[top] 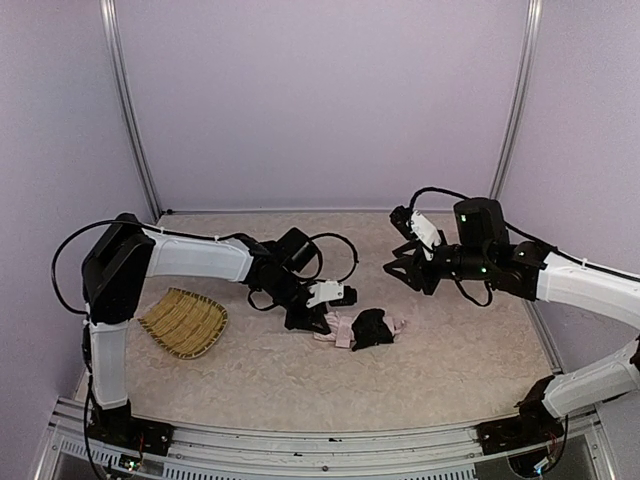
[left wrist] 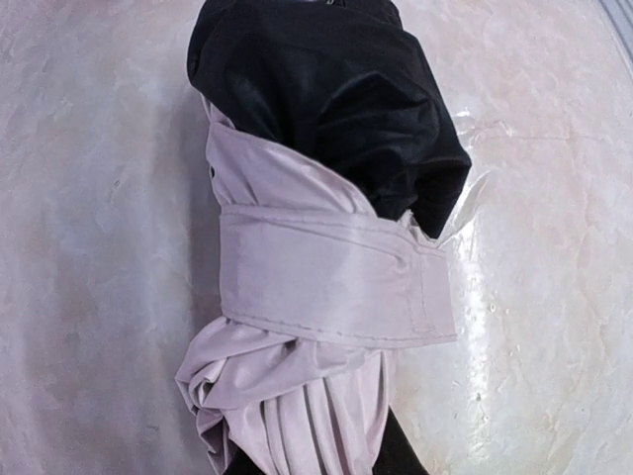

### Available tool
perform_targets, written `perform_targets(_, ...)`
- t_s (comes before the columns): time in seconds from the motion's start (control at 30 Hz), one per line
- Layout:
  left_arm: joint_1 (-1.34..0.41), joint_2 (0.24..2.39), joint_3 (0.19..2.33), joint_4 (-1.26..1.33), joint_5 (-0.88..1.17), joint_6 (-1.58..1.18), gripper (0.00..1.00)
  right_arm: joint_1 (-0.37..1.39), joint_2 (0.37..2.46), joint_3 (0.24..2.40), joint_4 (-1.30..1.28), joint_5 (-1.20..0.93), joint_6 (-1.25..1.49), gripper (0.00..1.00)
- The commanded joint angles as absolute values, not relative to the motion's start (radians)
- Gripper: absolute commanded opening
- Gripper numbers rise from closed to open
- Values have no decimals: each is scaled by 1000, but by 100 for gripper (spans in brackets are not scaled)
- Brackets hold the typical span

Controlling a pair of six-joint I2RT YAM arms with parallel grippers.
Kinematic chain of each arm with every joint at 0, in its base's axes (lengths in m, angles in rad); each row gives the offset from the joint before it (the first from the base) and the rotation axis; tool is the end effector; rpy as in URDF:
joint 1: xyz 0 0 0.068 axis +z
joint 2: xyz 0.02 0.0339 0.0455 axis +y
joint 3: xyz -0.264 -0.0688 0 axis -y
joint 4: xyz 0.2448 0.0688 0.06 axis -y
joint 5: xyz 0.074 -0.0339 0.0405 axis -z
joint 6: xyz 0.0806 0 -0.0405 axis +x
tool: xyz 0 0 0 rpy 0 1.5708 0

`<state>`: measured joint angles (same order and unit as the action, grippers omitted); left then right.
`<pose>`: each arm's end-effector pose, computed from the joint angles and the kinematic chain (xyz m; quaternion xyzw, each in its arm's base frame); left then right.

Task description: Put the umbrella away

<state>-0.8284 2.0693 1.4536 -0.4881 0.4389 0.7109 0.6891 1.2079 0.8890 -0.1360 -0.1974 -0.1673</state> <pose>0.2769 -0.3524 0.1217 0.6969 0.6469 -0.2247 0.2130 0.2331 0.2125 0.2733 -0.3980 0.7463 0.2167 0.4875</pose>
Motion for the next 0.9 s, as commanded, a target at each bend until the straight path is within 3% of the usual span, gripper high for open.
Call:
perform_targets(0.0,-875,1932,1332,-244,265,805,0,659,1257,939,-206,-351,-96,48)
perform_targets(0.27,-884,1993,1394,-359,245,812,3,660,1376,956,-257,-385,-101,55)
perform_targets(0.57,-1016,1739,989,246,-35,1064,0,654,1477,1042,-311,-388,-116,59)
perform_targets(0.83,-1017,1744,1049,70,73,1057,3,654,1560,1049,-274,-613,-193,72)
perform_targets(0.87,-1016,1753,1065,51,71,1040,1,656,1581,1059,-287,-643,-196,79)
